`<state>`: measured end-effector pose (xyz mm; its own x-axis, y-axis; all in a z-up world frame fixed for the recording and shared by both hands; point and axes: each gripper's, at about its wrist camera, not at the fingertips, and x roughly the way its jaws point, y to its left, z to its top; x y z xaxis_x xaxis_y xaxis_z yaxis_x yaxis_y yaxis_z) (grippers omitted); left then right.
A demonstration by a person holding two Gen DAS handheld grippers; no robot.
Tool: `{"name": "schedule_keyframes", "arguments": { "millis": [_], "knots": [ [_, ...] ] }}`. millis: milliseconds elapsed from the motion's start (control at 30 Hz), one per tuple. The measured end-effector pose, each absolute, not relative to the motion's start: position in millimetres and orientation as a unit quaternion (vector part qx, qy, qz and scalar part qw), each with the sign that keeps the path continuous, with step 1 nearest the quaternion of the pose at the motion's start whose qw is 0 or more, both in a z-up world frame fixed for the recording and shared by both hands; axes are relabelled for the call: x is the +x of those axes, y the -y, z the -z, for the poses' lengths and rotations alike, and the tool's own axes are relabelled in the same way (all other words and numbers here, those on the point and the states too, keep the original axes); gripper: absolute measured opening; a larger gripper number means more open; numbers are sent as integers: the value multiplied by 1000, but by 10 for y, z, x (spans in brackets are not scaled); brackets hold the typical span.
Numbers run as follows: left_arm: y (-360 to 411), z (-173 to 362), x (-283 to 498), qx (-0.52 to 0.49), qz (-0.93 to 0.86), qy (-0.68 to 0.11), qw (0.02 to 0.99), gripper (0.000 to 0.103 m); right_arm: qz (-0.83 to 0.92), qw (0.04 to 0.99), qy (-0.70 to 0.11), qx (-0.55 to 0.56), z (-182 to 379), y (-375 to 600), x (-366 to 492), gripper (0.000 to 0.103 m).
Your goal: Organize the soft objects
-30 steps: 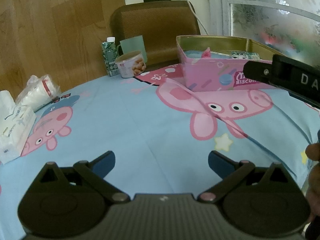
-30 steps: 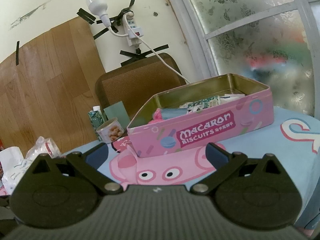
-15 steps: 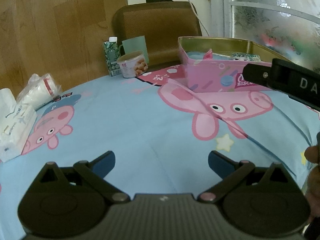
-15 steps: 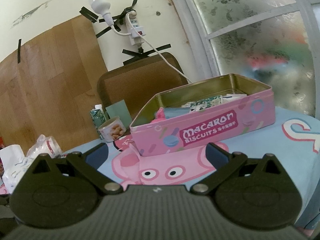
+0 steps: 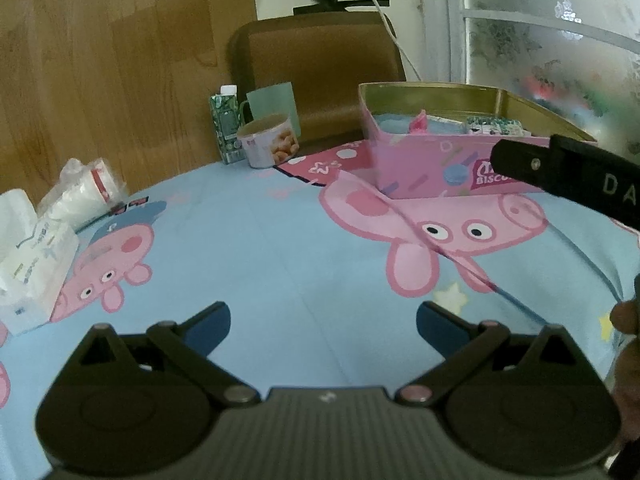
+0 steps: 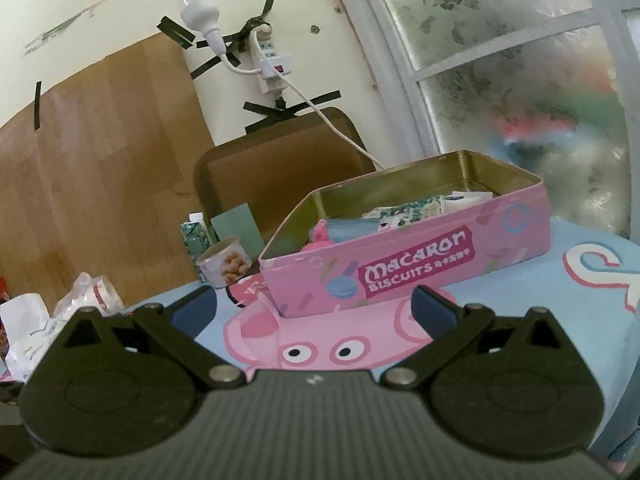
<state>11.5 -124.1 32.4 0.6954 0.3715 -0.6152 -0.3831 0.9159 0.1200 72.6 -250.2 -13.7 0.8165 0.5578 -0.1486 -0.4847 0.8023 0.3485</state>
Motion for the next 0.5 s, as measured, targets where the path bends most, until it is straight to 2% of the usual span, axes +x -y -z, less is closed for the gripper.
{"name": "schedule_keyframes", "arguments": {
  "millis": [500],
  "knots": [
    [1227, -570, 89, -1, -220, -306, 926, 103, -273, 943, -115, 154, 85, 2544, 707, 103]
  ]
}}
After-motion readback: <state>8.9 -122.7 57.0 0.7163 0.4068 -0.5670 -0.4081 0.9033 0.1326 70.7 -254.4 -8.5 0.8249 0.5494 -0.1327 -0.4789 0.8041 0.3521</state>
